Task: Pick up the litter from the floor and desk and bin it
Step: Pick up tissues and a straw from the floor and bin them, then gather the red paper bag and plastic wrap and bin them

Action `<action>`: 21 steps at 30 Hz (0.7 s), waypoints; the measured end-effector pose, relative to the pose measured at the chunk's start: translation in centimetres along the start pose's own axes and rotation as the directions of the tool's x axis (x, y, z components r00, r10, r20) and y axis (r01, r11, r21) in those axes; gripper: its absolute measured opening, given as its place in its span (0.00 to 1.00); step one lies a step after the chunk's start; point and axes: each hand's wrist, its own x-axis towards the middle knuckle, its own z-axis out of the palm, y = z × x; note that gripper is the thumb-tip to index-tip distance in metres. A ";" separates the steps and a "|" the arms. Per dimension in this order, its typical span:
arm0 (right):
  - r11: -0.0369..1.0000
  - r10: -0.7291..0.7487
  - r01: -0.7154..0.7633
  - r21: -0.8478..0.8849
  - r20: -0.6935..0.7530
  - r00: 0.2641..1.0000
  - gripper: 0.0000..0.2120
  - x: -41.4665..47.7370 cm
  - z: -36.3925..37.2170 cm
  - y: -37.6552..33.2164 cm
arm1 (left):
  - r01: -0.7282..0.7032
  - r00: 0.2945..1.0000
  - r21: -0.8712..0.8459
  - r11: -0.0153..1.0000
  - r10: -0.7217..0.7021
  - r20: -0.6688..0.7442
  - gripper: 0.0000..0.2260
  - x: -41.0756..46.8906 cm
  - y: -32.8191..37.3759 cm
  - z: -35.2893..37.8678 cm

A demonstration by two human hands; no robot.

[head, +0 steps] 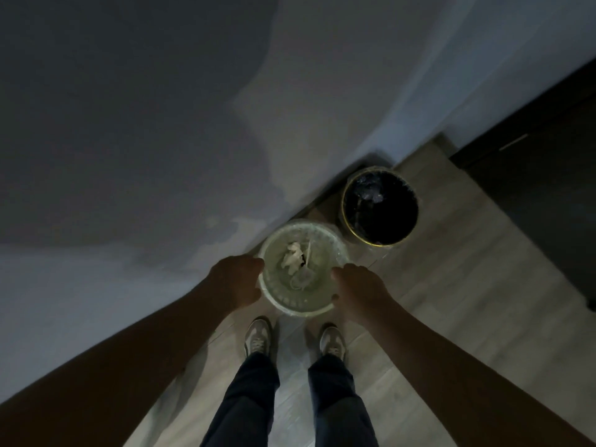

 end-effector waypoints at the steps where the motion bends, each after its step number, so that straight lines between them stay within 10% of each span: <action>1: 1.000 -0.015 0.015 0.009 -0.003 1.000 0.18 -1.1 -1.3 -0.2 | -0.001 0.999 -0.006 1.000 0.001 -0.035 0.22 -1.3 0.4 -0.9; 8: 0.980 -0.193 0.188 -0.070 -0.074 0.978 0.19 -8.6 -11.0 -1.0 | 0.021 0.954 -0.153 0.988 -0.066 -0.292 0.21 -12.4 3.4 -6.0; 11: 0.939 -0.313 0.303 -0.164 -0.040 0.949 0.20 -11.7 -14.2 -2.2 | 0.209 0.951 -0.281 0.937 -0.262 -0.165 0.21 -17.6 6.3 -6.6; 21: 0.644 -0.668 0.666 -0.378 0.147 0.729 0.18 -20.9 -19.1 -13.8 | 0.499 0.689 -0.583 0.641 -0.702 -0.183 0.19 -34.2 11.3 -1.8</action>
